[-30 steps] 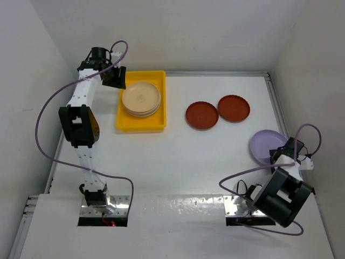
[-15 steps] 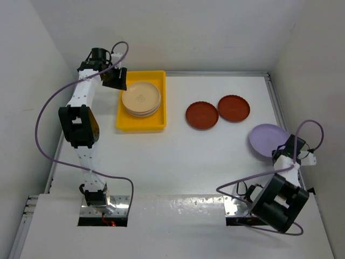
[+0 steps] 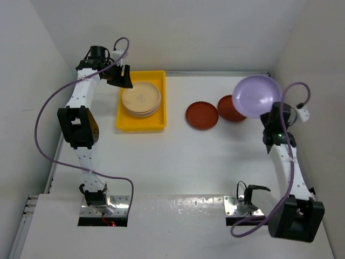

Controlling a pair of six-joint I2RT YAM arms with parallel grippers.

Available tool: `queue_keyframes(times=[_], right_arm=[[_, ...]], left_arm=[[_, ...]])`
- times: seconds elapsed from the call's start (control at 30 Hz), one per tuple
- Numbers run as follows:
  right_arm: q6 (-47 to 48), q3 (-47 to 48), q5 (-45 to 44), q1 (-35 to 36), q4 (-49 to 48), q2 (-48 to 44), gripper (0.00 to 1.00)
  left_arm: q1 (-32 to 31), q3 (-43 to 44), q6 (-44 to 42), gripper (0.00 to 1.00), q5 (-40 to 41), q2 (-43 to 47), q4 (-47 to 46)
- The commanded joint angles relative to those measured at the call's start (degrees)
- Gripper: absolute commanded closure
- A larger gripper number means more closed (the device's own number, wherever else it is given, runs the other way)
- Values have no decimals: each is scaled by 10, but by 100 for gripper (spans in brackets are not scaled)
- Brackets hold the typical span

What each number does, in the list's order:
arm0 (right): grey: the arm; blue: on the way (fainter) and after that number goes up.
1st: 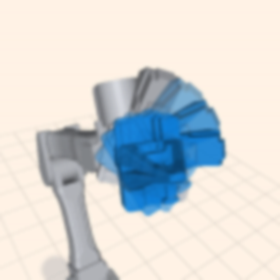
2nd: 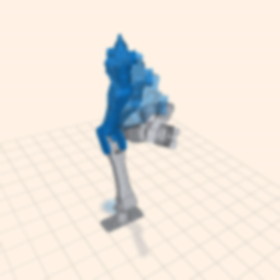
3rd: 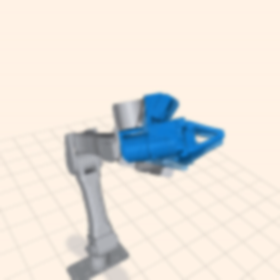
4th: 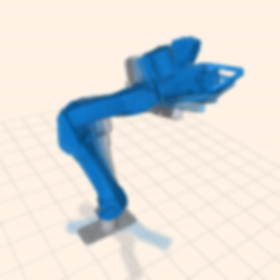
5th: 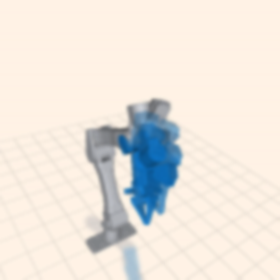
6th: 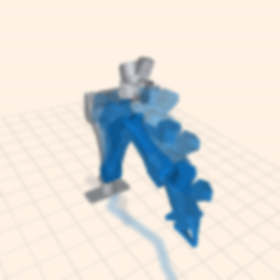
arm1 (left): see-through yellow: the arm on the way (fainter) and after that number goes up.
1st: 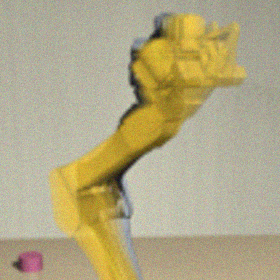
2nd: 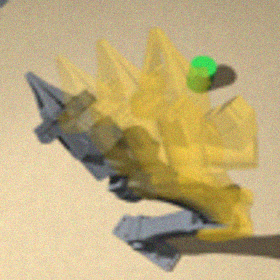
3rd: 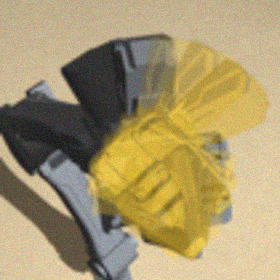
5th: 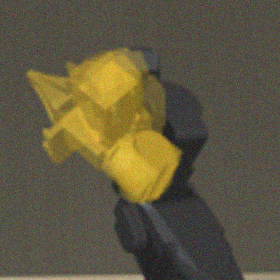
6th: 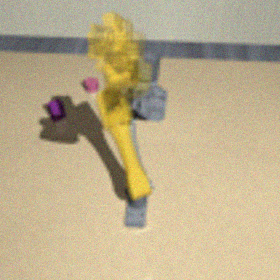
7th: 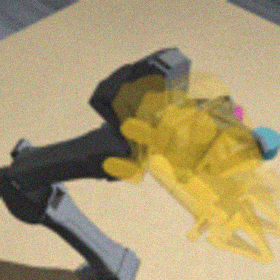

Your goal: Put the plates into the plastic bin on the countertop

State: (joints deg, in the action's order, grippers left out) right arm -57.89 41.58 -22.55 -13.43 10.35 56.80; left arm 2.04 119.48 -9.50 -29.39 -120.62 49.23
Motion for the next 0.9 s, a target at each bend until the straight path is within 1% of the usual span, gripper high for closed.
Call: queue_keyframes(times=[0.0, 0.03, 0.07, 0.1, 0.13, 0.17, 0.2, 0.23, 0.27, 0.3, 0.33, 0.37, 0.4, 0.43, 0.47, 0.5, 0.57, 0.6, 0.67, 0.7, 0.8, 0.83, 0.87], right_arm=[[-52, -5, -11, 90, -15, 38, 100], [-60, -7, -13, 130, -36, 69, 100], [-72, -9, -11, 156, -51, 81, 100], [-76, -6, -4, 209, -79, 106, 100], [-60, 6, 18, 229, -115, 139, 100], [-47, 19, 29, 247, -127, 178, 100], [-9, 56, 49, 296, -135, 197, 100], [36, 108, 57, 309, -123, 236, 100], [56, 137, 61, 323, -105, 279, 100], [77, 219, 90, 355, -90, 297, 100], [127, 246, 103, 361, -59, 355, 100], [138, 272, 125, 370, -44, 375, 100], [157, 351, 183, 372, -28, 395, 100], [161, 374, 201, 379, 11, 429, 100], [167, 393, 218, 383, 20, 460, 100], [179, 443, 247, 390, 28, 470, 100], [188, 464, 255, 402, 40, 500, 100], [195, 467, 265, 412, 36, 504, 100], [197, 466, 276, 419, 17, 506, 100], [197, 460, 279, 423, 8, 503, 100], [195, 452, 286, 424, -10, 499, 100], [190, 445, 286, 423, -12, 498, 100], [189, 444, 287, 423, -18, 495, 100]], left_arm=[[-10, 27, -11, 30, -25, 40, -5], [-17, 21, -11, 30, -25, 40, -5], [-24, 21, -11, 30, -25, 46, -5], [-24, 15, -11, 30, -25, 46, -5], [-30, 15, -11, 29, -25, 51, -5], [-36, 15, -11, 29, -25, 51, -5], [-36, 9, -11, 29, -30, 57, -5], [-42, 4, -11, 28, -30, 57, -5], [-50, 4, -16, 28, -30, 63, -5], [-50, -5, -16, 28, -30, 63, -5], [-60, -15, -16, 28, -30, 63, -5], [-71, -21, -22, 28, -30, 68, -5], [-77, -26, -27, 28, -17, 68, -5], [-77, -33, -27, 28, -16, 68, -5], [-85, -33, -27, 28, -9, 68, -5], [-90, -33, -27, 28, 6, 68, -5], [-90, -33, -22, 28, 27, 63, -5], [-90, -33, -22, 28, 48, 63, -5], [-90, -33, -9, 28, 54, 63, -12], [-84, -33, -9, 29, 59, 57, -12], [-78, -33, -9, 45, 43, 57, -12], [-78, -33, -9, 51, 43, 57, -12], [-78, -38, -9, 65, 49, 57, -12]])
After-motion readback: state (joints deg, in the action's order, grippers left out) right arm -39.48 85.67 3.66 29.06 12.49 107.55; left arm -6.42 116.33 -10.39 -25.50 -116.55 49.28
